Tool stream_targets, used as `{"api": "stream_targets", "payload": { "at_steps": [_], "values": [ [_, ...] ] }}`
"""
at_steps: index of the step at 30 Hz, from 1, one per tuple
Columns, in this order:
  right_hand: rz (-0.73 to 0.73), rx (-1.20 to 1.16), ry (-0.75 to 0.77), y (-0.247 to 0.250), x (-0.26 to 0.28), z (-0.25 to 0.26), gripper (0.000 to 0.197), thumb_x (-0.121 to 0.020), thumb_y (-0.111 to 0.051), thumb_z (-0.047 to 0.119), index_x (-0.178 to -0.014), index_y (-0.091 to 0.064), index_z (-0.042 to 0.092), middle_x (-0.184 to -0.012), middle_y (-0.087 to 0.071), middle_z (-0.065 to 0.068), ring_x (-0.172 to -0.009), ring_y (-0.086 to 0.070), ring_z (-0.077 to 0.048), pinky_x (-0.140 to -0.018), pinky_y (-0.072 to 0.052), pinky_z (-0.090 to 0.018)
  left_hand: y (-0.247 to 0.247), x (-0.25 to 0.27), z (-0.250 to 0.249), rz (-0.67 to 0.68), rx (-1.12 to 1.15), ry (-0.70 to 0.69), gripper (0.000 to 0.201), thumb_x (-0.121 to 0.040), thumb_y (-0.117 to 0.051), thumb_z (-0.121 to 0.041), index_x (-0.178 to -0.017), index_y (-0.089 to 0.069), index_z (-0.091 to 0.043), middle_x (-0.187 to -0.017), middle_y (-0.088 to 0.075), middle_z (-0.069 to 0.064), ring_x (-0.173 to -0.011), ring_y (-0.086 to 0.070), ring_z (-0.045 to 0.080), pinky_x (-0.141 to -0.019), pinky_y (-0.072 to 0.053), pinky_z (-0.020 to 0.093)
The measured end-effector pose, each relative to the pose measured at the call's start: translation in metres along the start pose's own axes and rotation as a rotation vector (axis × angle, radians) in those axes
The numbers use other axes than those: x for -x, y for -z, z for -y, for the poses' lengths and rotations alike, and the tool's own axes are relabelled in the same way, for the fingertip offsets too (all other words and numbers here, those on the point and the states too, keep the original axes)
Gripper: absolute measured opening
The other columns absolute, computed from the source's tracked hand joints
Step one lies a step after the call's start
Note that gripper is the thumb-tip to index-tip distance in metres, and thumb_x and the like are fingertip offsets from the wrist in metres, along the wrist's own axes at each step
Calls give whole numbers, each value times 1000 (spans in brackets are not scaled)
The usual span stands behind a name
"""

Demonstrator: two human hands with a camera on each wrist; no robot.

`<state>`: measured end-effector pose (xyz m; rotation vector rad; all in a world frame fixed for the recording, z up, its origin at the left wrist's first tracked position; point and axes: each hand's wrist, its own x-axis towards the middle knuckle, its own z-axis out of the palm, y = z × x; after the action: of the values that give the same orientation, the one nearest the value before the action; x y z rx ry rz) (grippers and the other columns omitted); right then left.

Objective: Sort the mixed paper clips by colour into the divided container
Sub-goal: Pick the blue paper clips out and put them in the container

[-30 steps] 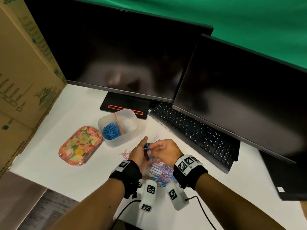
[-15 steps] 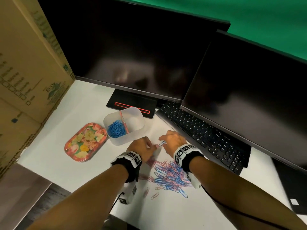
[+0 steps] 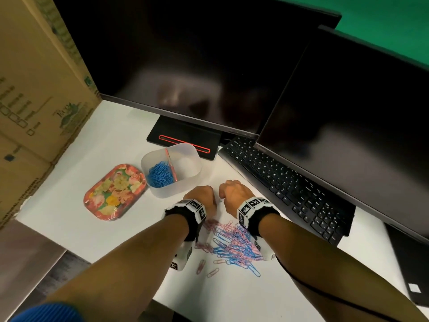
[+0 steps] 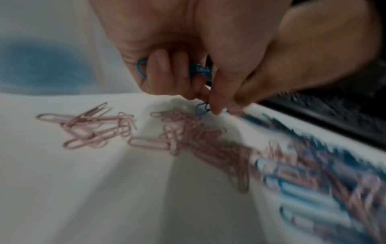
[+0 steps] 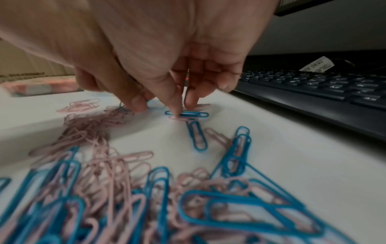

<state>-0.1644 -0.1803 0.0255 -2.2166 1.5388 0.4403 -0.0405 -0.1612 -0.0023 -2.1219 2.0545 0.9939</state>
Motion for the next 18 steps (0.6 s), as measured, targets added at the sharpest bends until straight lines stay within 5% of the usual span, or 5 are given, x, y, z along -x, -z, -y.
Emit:
{"api": "stream_targets", "payload": {
  "at_steps": [4, 7, 13, 18],
  "values": [
    [-13, -11, 21, 3, 6, -1, 30, -87, -51, 2, -110, -59, 19, -115, -57, -4, -109, -54, -24, -79, -42, -27, 12, 1, 9, -75, 269, 44, 5, -78, -62, -19, -79, -67, -21, -80, -65, -6, -75, -58, 16, -71, -44, 21],
    [33, -37, -29, 7, 4, 2, 36, -86, -51, 0, -116, -56, 19, -116, -59, -9, -105, -58, -28, -75, -46, -30, 21, 7, 17, -45, 558, 62, 13, -76, -70, -13, -69, -64, -22, -71, -63, -8, -72, -59, 15, -69, -44, 20],
    [97, -78, -77, 5, 0, 3, 43, -86, -53, 3, -125, -54, 20, -124, -58, -9, -111, -58, -29, -85, -50, -32, 33, 23, 33, 125, 952, 168, 29, -79, -67, -3, -103, -69, -19, -65, -61, 2, -47, -30, 14, -45, -29, 21],
    [49, -111, -131, 1, 0, -1, 29, -87, -52, 10, -109, -61, 26, -119, -57, 1, -104, -59, -23, -85, -52, -32, 29, 30, 44, 122, 1133, 268, 28, -85, -49, 0, -95, -72, -12, -69, -52, 5, -42, -25, 11, -44, -19, 19]
  ]
}}
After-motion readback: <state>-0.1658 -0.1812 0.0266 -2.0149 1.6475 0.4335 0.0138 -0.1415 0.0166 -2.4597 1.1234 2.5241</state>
